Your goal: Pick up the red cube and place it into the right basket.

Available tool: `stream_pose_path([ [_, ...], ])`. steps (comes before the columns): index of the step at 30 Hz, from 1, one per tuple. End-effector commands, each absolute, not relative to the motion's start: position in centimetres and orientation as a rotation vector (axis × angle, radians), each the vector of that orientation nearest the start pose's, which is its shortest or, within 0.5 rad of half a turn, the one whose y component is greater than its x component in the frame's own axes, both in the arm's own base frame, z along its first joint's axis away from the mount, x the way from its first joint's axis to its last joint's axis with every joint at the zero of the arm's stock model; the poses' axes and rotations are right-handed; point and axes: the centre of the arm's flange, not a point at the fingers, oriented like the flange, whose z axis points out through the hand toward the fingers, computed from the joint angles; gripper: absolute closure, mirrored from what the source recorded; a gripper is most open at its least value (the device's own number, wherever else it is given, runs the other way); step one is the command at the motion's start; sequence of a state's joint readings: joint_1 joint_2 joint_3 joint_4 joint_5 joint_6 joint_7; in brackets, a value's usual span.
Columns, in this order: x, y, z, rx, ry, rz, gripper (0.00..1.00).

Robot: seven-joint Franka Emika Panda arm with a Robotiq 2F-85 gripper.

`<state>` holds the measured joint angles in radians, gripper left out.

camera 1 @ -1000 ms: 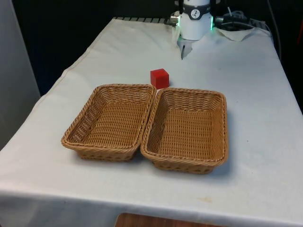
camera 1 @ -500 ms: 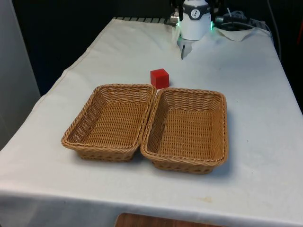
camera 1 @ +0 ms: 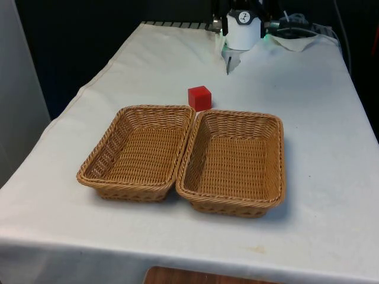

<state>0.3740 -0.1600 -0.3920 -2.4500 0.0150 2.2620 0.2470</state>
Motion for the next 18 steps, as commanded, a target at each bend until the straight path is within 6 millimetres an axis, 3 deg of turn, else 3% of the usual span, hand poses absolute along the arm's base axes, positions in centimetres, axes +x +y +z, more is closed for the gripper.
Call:
stream_pose_path([
  [1, 46.0, -1.0, 34.9, -3.045, 0.435, 0.055, 0.0],
  [18, 46.2, -2.5, 32.5, -3.046, 0.552, 0.038, 0.0],
])
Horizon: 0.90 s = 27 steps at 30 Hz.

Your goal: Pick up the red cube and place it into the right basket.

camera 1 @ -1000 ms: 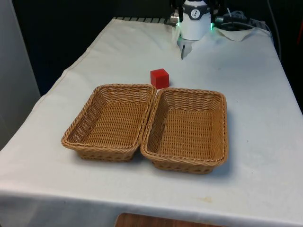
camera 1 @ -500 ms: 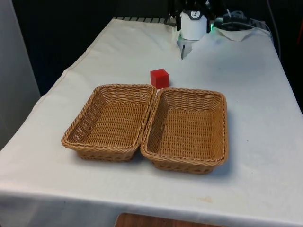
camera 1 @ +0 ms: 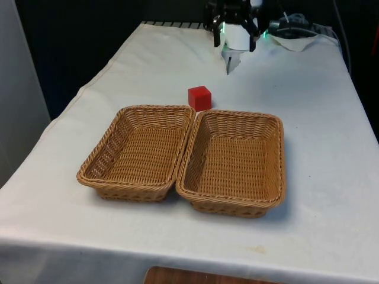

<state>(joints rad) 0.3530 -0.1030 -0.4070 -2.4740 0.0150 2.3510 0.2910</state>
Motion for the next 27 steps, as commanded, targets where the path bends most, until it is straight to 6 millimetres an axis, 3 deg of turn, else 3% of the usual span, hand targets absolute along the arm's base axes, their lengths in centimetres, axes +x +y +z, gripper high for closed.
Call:
stream_pose_path([
  [1, 46.2, -2.5, 32.3, -3.045, 0.567, 0.038, 0.0],
  [16, 45.9, -3.4, 30.5, -3.04, 0.656, 0.059, 0.0],
  [27, 44.5, -4.5, 27.6, -3.029, 0.726, 0.038, 0.0],
])
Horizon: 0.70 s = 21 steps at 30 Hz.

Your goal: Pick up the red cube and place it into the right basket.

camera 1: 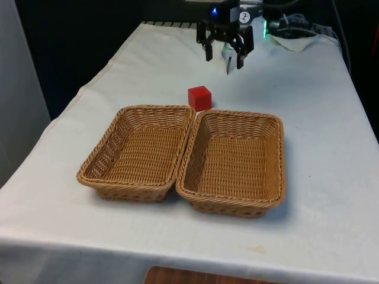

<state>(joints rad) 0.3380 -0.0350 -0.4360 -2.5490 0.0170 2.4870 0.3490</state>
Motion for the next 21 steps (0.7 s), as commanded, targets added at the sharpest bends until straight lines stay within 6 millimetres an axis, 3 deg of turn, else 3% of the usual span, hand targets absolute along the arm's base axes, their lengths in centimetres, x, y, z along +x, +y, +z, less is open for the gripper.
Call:
stream_pose_path([
  [1, 44.4, -4.6, 27.3, -3.029, 0.731, 0.038, 0.0],
  [21, 43.9, -7.0, 23.8, -3.016, 0.893, 0.054, 0.0],
])
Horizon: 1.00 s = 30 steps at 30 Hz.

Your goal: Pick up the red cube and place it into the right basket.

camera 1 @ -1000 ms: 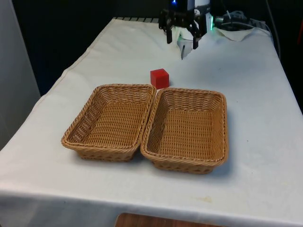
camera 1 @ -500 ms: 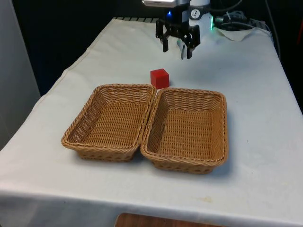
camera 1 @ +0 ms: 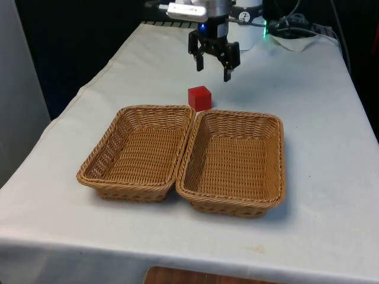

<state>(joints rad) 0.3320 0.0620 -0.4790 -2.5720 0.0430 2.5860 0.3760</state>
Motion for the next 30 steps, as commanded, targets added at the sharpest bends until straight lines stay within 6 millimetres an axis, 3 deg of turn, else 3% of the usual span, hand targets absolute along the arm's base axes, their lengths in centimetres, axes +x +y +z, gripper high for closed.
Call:
stream_pose_path([
  [1, 43.9, -6.9, 23.8, -3.029, 0.88, 0.062, 0.0],
  [17, 43.9, -7.9, 21.2, -3.001, 1.035, 0.086, 0.0],
  [30, 45.1, -9.1, 19.2, -2.981, 1.136, 0.072, 0.0],
])
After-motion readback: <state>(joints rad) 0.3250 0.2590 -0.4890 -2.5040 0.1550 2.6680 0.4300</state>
